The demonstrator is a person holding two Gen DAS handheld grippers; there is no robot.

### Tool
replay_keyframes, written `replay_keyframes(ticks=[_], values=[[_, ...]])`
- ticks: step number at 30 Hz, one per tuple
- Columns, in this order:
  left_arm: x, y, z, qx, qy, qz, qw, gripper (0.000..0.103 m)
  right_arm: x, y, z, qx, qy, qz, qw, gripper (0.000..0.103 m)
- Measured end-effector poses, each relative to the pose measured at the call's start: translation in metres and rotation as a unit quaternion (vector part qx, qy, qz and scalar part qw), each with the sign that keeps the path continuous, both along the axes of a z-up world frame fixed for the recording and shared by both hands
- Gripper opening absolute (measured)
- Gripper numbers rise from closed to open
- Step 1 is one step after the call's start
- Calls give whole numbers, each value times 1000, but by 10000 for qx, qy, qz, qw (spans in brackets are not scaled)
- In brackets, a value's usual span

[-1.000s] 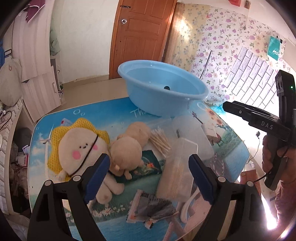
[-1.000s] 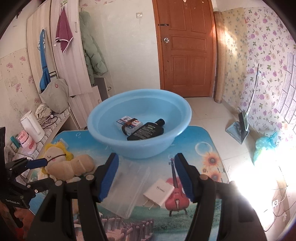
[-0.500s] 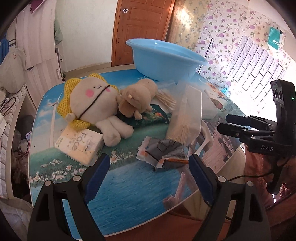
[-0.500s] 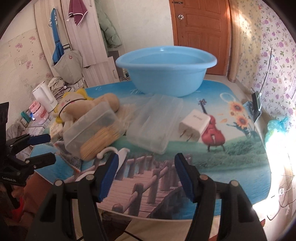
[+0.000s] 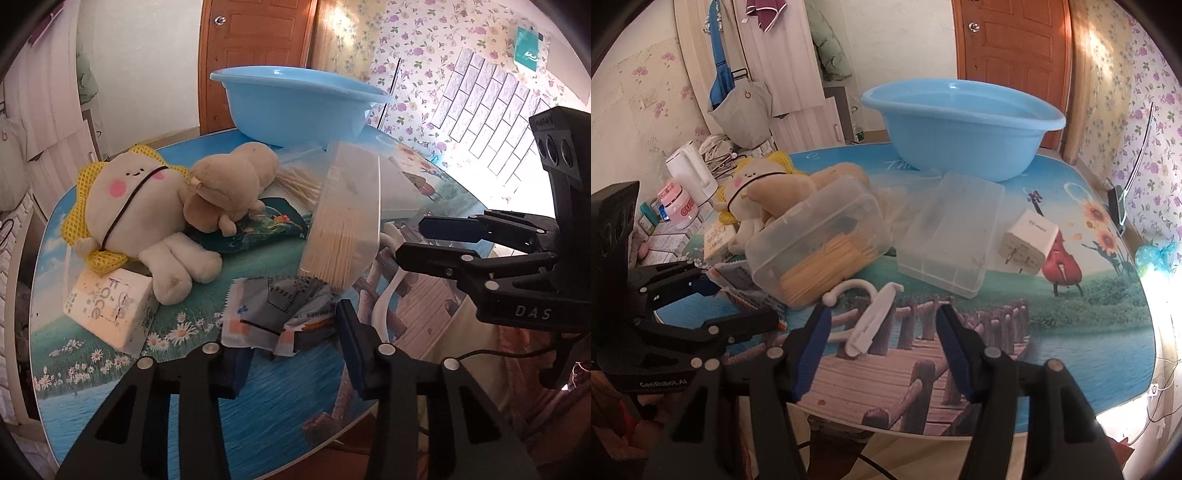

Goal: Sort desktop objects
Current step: 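Move both tools back over the table toward the grey packet and white hanger, then grasp the grey packet with the left tool while the right tool grasps the white hanger, then carry the grey packet in the left tool while the right tool carries the hanger to the basin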

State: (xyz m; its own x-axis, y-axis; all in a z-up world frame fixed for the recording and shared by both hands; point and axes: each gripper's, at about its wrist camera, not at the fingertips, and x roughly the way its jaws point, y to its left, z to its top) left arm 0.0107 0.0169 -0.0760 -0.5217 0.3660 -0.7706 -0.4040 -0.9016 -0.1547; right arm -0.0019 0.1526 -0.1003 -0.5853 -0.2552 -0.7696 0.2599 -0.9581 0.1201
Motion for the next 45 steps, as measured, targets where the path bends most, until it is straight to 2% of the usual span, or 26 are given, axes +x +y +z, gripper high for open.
replay_keyframes(ticks=[3, 5, 8, 9, 15, 20, 22, 23, 26, 28, 32, 38, 40, 41, 42, 45], values=[[2, -5, 3, 68, 37, 37, 10000, 33, -5, -7, -6, 109, -125, 72, 9998, 36], [4, -9, 5, 14, 75, 100, 9999, 32, -6, -8, -10, 46, -180, 95, 9998, 32], [6, -15, 5, -21, 70, 199, 9998, 32, -7, -7, -11, 113, -204, 143, 9996, 12], [7, -18, 5, -31, 67, 243, 9997, 32, -7, -5, -11, 79, -231, 140, 9996, 12], [10, -30, 3, -84, 72, 426, 9990, 33, -6, 28, -6, 30, -151, -243, 9996, 11], [10, -28, 0, -194, 94, 458, 9987, 42, -10, 49, -7, 45, -162, -561, 9983, 12], [9, -26, -3, -219, 69, 456, 9987, 47, -10, 52, -6, -110, -205, -604, 9979, 14], [9, -24, -3, -238, 110, 456, 9986, 49, -10, 52, -5, -187, -230, -618, 9976, 16], [10, -16, -6, -457, 238, 426, 9978, 53, -7, 47, -3, -200, -264, -614, 9976, 38], [11, -13, -7, -524, 308, 408, 9973, 53, -4, 39, -2, -74, -170, -521, 9985, 41], [10, -15, -3, -330, 244, 339, 9986, 36, -1, 25, -4, 186, -104, -328, 9992, 52], [13, -19, 6, -241, 343, 432, 9982, 27, -5, 18, -16, 502, -125, -309, 9982, 54], [14, -21, 9, -180, 369, 465, 9981, 26, -5, 17, -17, 591, -9, -277, 9979, 54], [13, -23, 11, -153, 374, 469, 9981, 25, -5, 18, -18, 570, -11, -262, 9980, 54], [13, -24, 14, -124, 384, 468, 9981, 25, -6, 18, -18, 574, -6, -259, 9980, 46], [16, -26, 23, -62, 493, 499, 9975, 25, -5, 24, -17, 453, -23, -246, 9987, 46]])
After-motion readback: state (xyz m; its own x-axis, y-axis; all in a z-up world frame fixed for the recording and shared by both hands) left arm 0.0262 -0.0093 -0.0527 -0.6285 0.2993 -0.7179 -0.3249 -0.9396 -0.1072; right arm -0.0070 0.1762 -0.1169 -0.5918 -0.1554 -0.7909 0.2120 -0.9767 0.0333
